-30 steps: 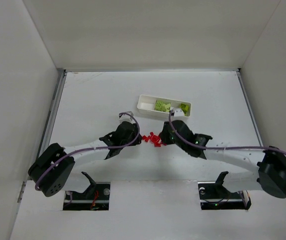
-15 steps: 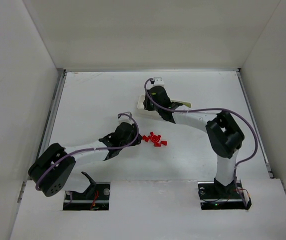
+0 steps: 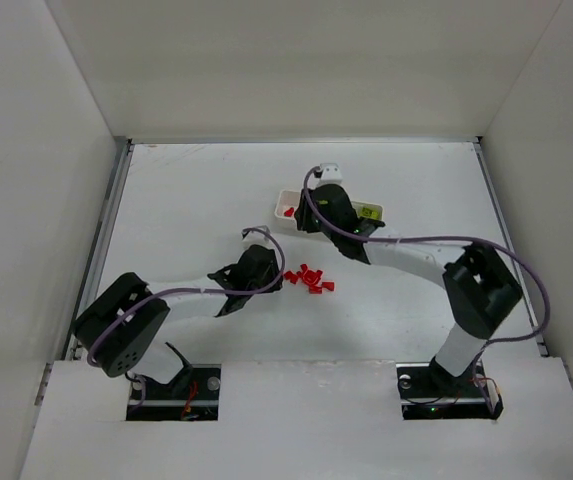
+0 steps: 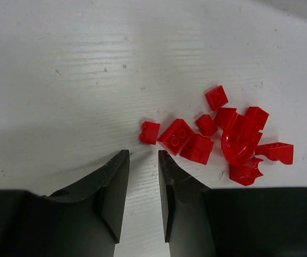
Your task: Sort the legos into containers by color
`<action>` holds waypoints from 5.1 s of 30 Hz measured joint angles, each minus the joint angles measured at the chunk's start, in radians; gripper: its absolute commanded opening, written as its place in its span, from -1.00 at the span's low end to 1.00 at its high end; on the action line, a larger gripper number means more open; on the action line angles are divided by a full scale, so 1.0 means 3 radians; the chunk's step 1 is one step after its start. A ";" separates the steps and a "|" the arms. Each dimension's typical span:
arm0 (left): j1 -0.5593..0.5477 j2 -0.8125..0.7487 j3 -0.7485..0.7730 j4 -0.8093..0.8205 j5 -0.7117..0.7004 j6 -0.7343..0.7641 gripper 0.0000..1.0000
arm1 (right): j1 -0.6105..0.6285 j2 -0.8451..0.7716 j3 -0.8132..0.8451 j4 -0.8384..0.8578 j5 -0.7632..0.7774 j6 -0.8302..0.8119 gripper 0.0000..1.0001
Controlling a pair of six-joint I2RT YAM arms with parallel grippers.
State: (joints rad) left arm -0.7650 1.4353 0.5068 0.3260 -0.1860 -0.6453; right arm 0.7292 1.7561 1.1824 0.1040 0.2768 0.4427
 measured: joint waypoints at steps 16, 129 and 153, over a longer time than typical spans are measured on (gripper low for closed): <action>-0.0108 0.0359 0.0285 0.0081 -0.0262 0.0257 -0.64 | 0.0628 -0.1162 -0.1727 0.0272 0.0324 0.0604 -0.05; 0.0399 0.1466 0.2282 -0.0361 -0.0367 0.0558 -0.30 | 0.0665 -0.2022 -0.2379 -0.0028 0.0593 0.0797 -0.35; -0.0505 -0.0348 -0.0014 -0.0374 -0.0409 0.0015 -0.23 | 0.0036 0.0301 0.0083 0.0305 0.0206 -0.0025 -0.02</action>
State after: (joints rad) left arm -0.9165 1.3308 0.5026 0.2138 -0.3088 -0.6407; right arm 0.7399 1.8465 1.2072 0.1955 0.3386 0.4351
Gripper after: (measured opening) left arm 0.364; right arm 0.428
